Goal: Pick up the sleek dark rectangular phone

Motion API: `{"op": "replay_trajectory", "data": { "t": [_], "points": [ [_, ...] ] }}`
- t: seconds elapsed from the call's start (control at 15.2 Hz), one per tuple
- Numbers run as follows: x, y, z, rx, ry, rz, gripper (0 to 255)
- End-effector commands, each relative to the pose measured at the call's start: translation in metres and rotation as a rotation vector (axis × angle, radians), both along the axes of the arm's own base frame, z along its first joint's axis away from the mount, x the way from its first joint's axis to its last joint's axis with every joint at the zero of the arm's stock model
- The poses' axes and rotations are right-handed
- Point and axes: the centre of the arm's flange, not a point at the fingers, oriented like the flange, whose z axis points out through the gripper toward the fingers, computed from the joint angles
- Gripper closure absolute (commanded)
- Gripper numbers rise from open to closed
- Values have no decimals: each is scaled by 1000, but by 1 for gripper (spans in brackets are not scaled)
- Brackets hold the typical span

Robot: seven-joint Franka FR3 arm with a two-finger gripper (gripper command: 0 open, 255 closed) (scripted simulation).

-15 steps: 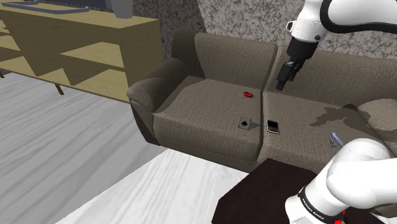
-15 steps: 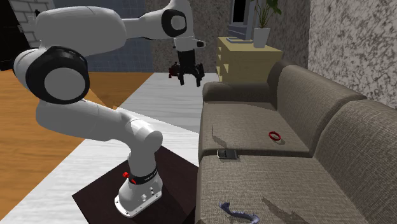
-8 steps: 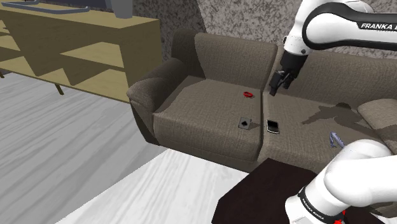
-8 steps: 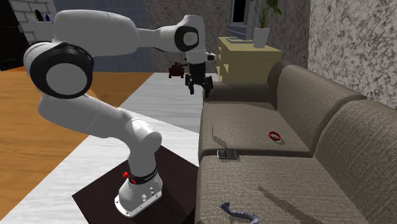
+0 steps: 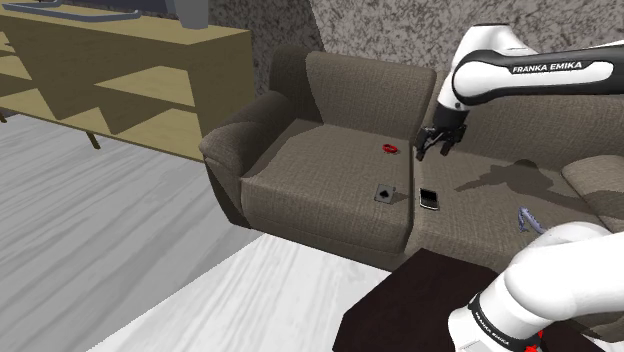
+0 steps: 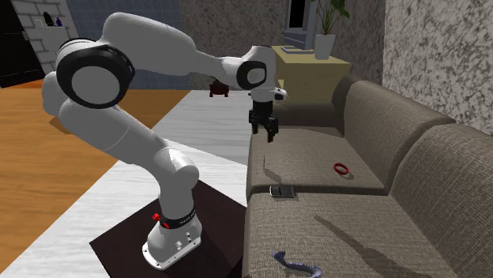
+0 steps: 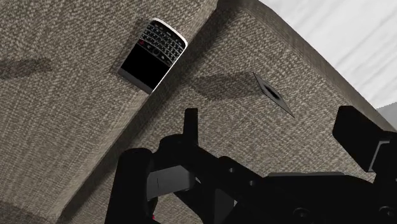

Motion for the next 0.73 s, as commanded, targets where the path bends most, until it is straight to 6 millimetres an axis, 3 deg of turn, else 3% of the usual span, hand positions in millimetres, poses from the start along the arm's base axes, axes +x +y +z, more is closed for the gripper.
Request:
{"op": "replay_trajectory", "data": {
  "t": [0.0,0.66],
  "points": [
    [1,-18,-26,10,-2,-65,0],
    [3,-102,-133,65,-3,-379,0]
  ]
}}
